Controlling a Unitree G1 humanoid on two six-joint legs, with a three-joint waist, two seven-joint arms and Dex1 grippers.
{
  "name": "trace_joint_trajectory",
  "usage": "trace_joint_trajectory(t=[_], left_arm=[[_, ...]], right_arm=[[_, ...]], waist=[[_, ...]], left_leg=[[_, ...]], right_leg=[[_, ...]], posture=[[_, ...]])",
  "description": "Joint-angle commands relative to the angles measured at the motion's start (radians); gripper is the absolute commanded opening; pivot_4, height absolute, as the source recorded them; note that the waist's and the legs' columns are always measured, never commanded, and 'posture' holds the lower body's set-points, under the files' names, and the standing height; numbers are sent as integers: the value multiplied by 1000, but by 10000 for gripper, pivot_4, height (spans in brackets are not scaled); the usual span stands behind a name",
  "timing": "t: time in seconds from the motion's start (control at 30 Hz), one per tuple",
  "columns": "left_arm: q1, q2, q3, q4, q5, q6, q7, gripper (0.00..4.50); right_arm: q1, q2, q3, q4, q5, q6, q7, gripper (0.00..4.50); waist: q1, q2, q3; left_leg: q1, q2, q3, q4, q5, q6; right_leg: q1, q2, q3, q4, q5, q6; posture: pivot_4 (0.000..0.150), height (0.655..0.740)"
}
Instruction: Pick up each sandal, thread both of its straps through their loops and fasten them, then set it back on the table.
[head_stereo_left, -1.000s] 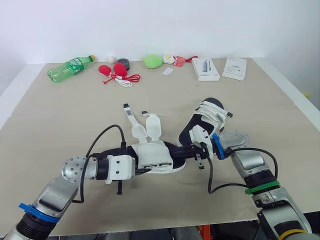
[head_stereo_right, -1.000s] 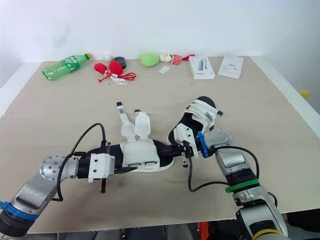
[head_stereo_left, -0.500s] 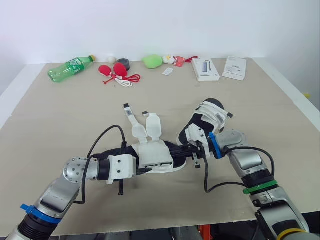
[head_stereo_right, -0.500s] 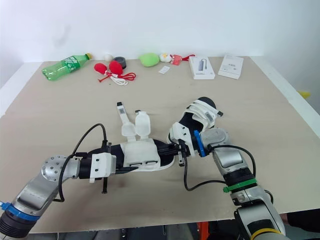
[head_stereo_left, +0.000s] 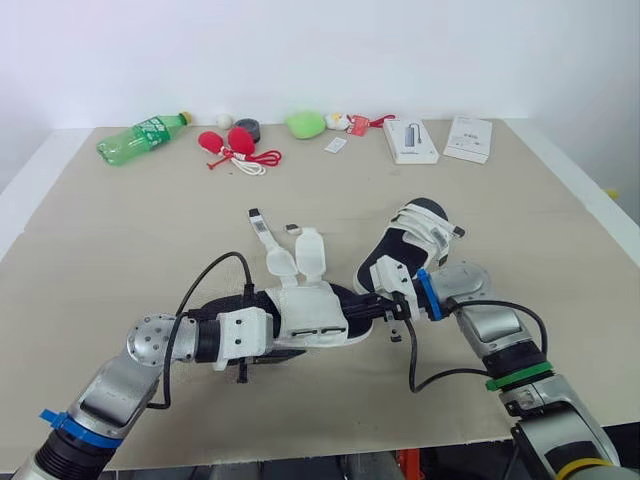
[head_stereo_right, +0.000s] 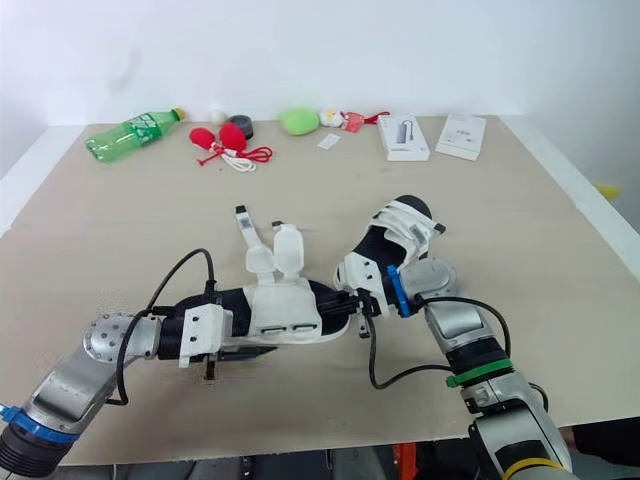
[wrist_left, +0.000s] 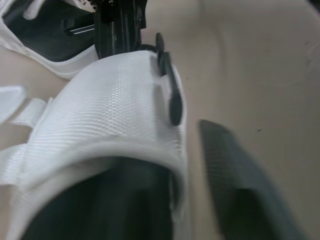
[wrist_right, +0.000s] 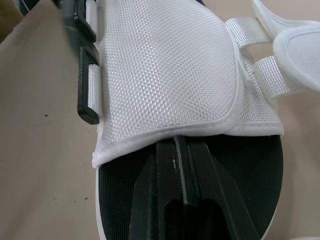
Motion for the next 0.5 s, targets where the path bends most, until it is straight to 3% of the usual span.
trace_joint_trajectory(t=[0.03,0.07,0.33,0.4,0.5], left_arm=[[-12,54,77,-68,-141,157,-38,28746],[-14,76,99,-77,-187,212,-52,34365],[-58,259,297,-65,-607,665,-145,34365],[-107,238,341,12,-646,713,-99,34365],[-233,117,395,170,-647,746,89,34365]], right_arm=[[1,-6,30,46,-55,-26,-11,0],[-1,-4,31,49,-55,-31,-11,0],[-28,0,33,74,-55,-61,-5,0],[-31,3,33,74,-53,-64,-4,0],[-32,6,32,66,-48,-64,-4,0]], waist=[[-1,-2,-1],[-2,-3,-2],[-4,-5,-3],[-4,-5,-3],[-3,-6,-4]], left_leg=[[0,0,0,0,0,0],[0,0,0,1,0,0],[1,1,0,1,1,1],[1,1,0,1,1,1],[2,1,0,1,1,1]], right_leg=[[0,0,0,0,0,0],[0,0,0,0,0,0],[0,0,-1,1,1,-2],[0,0,-1,1,1,-2],[-1,0,-2,1,1,-2]], posture=[[1500,7400],[1500,7400],[1500,7400],[1500,7400],[1500,7400]])
